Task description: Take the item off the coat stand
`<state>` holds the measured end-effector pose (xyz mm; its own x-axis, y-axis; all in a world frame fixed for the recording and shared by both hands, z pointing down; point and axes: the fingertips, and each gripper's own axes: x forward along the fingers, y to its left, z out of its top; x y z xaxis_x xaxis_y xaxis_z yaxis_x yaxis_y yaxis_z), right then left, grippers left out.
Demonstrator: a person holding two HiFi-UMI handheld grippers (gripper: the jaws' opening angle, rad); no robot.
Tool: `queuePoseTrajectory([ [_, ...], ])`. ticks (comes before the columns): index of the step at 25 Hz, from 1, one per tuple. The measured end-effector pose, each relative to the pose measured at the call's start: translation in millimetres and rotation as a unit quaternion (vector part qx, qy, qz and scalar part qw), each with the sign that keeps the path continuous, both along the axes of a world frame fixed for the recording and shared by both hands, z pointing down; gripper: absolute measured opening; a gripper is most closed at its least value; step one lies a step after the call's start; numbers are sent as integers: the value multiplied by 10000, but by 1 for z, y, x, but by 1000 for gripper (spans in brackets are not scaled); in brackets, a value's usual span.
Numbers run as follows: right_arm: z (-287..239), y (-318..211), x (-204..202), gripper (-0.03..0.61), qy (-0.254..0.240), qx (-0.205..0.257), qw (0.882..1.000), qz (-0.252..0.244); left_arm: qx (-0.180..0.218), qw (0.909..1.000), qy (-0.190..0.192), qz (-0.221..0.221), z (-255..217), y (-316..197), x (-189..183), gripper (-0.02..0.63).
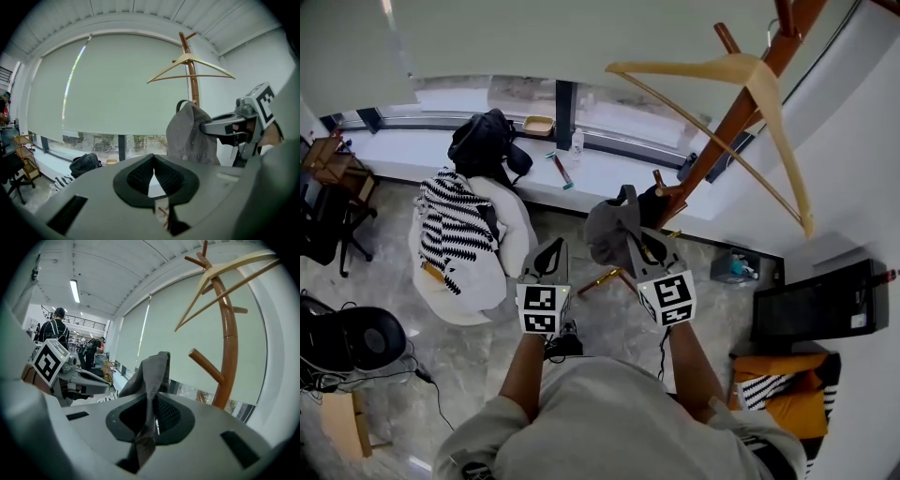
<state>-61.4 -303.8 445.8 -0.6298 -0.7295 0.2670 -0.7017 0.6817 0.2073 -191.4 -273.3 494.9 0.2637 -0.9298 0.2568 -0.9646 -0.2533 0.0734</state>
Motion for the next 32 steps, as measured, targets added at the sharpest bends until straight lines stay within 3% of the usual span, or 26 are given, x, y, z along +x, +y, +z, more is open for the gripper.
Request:
queuePoseTrajectory([
  [5, 8, 11, 22, 21, -17, -114, 9997, 216, -30, 9998, 9, 199, -1, 0, 18, 11],
  [15, 21, 43, 109, 21, -76, -280, 9926, 1183, -154, 9935, -4, 1131, 6, 4, 101, 11],
  [26, 19, 90, 218, 21, -257, -200, 9693, 2436, 17, 9825, -5, 1864, -4, 21, 181, 11],
  [32, 8, 116, 252, 21, -467, 18, 9565, 2878, 296, 9763, 131, 2141, -25, 39, 214, 11],
])
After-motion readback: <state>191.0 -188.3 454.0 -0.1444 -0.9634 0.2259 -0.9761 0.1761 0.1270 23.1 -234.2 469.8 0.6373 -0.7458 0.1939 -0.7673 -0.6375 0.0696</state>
